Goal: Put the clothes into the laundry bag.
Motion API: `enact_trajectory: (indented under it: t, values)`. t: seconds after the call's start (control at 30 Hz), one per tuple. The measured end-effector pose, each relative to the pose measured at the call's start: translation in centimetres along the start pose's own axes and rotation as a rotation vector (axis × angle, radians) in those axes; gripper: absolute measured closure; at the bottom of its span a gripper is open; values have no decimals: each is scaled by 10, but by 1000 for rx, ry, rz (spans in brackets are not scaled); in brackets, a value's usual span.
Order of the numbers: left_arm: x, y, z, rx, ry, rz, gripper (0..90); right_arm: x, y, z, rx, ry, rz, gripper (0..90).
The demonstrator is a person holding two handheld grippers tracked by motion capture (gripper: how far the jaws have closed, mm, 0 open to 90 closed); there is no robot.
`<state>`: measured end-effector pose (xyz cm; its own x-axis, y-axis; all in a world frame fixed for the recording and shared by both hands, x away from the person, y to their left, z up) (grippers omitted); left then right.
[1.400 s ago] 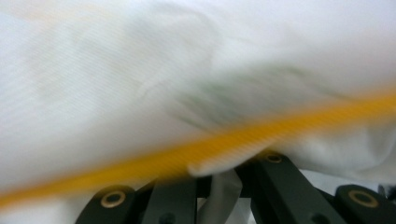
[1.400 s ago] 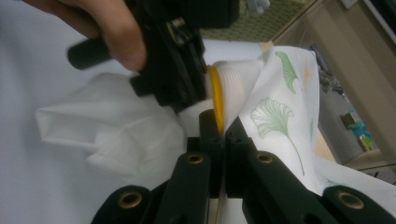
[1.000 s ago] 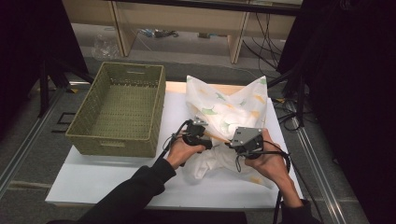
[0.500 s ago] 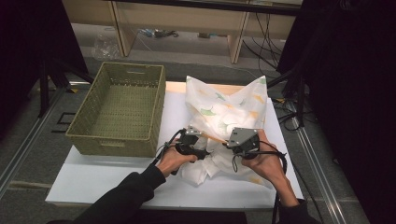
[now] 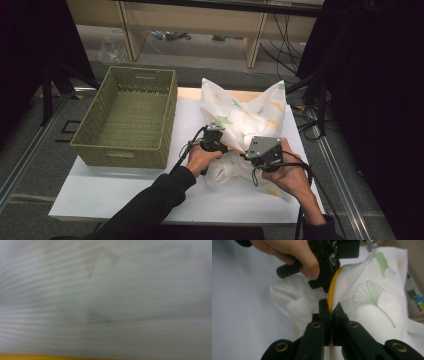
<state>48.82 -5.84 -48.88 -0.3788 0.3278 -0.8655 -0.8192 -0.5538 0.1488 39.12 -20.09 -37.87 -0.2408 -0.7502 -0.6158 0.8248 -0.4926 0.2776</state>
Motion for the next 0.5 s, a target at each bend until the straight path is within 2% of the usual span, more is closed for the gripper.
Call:
enact_trajectory:
  t: [0.07, 0.1, 0.17, 0.2, 0.23, 0.3, 0.37, 0.4, 0.43, 0.5]
  values:
    - [1, 1, 7, -16, -22, -17, 705, 6, -1, -11, -31, -17, -17, 900]
    - [2, 1, 12, -14, -40, -24, 641, 10, -1, -15, -25, -33, -47, 900]
    - [5, 2, 25, -16, -98, -43, 482, 15, -1, -22, -31, -52, -62, 900]
    - [8, 3, 33, -19, -141, -82, 412, 16, 1, -24, -26, -53, -60, 900]
    - [11, 5, 42, -19, -167, -116, 354, 15, 4, -26, -26, -38, -24, 899]
    - [21, 11, 57, 2, -185, -100, 274, 15, 5, -27, -23, -31, -17, 899]
    - [33, 18, 68, 7, -223, -114, 221, 15, 3, -26, -30, -40, -40, 899]
    - [39, 23, 70, 10, -229, -136, 207, 14, 3, -26, -29, -42, -34, 899]
    - [44, 26, 71, 13, -251, -160, 195, 14, 1, -26, -18, -45, -54, 899]
    - [50, 31, 63, 15, -271, -174, 178, 13, 0, -27, -15, -50, -50, 899]
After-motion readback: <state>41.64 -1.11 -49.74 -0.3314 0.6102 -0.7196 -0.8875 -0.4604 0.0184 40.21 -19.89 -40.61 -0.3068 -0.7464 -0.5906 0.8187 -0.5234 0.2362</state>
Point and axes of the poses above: each handheld gripper's, and its own axes: z roughly backward along the jaws, x roughly out of its underside, y roughly to its right, the point moved 3 cm from there along -z, roughly forward along the jaws, and after that the axes turned 13 degrees about -z, right-handed, at the moved point
